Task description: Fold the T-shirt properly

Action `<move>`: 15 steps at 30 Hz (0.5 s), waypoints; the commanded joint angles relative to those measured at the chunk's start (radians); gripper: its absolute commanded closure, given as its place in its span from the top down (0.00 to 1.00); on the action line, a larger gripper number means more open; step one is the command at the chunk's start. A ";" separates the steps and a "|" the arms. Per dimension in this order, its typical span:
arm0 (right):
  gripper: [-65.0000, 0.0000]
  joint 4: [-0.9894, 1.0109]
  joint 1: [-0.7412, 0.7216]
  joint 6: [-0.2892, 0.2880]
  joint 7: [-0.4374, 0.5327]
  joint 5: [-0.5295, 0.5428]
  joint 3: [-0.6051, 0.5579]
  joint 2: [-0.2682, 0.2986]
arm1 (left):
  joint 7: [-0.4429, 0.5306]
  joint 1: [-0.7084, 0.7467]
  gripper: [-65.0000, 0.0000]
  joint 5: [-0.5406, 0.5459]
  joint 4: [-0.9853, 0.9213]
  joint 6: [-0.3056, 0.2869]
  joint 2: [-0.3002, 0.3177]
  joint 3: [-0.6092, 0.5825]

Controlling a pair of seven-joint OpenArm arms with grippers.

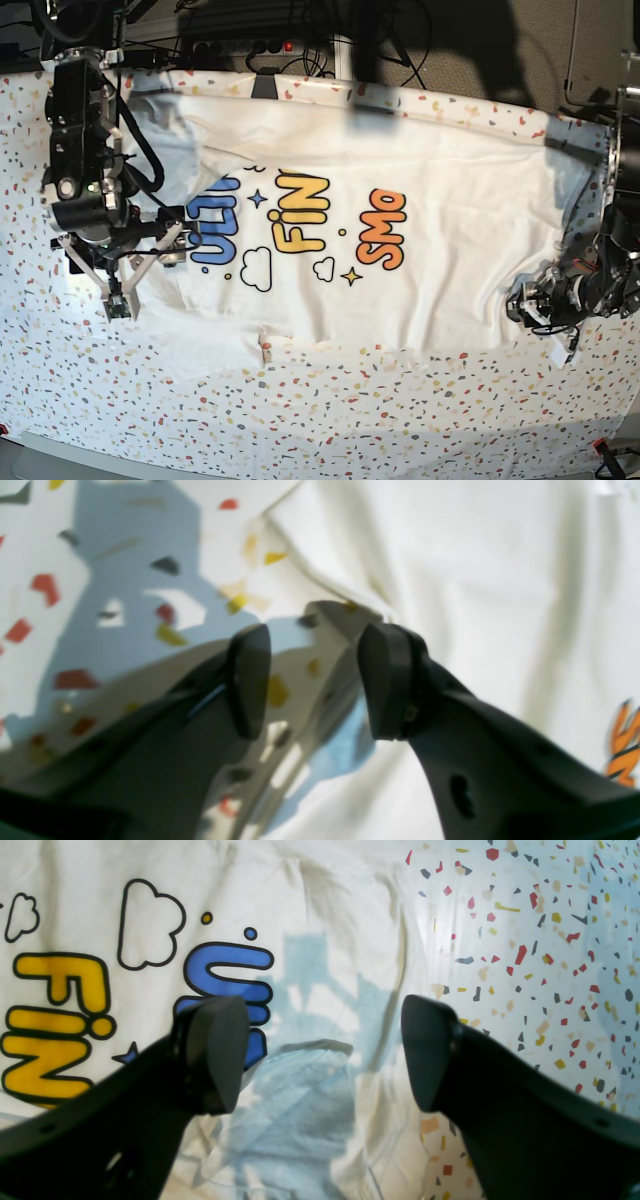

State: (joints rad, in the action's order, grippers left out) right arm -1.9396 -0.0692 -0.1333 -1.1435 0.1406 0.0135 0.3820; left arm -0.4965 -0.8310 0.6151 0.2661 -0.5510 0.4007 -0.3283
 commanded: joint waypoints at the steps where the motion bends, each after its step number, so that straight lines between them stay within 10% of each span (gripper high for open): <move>1: 0.72 -0.014 -0.019 -0.002 0.013 -0.006 0.007 0.011 | 0.027 -0.037 0.46 0.027 0.021 -0.008 0.013 0.001; 15: 0.72 -0.014 -0.019 -0.002 0.012 -0.006 0.007 0.011 | 0.084 -0.016 0.46 0.019 0.037 -0.026 0.010 0.001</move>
State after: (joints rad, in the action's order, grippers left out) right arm -1.9396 -0.0692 -0.1333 -1.1435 0.1410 0.0135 0.3820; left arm -0.4294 -0.8120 0.6197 0.2863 -0.5728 0.3988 -0.3283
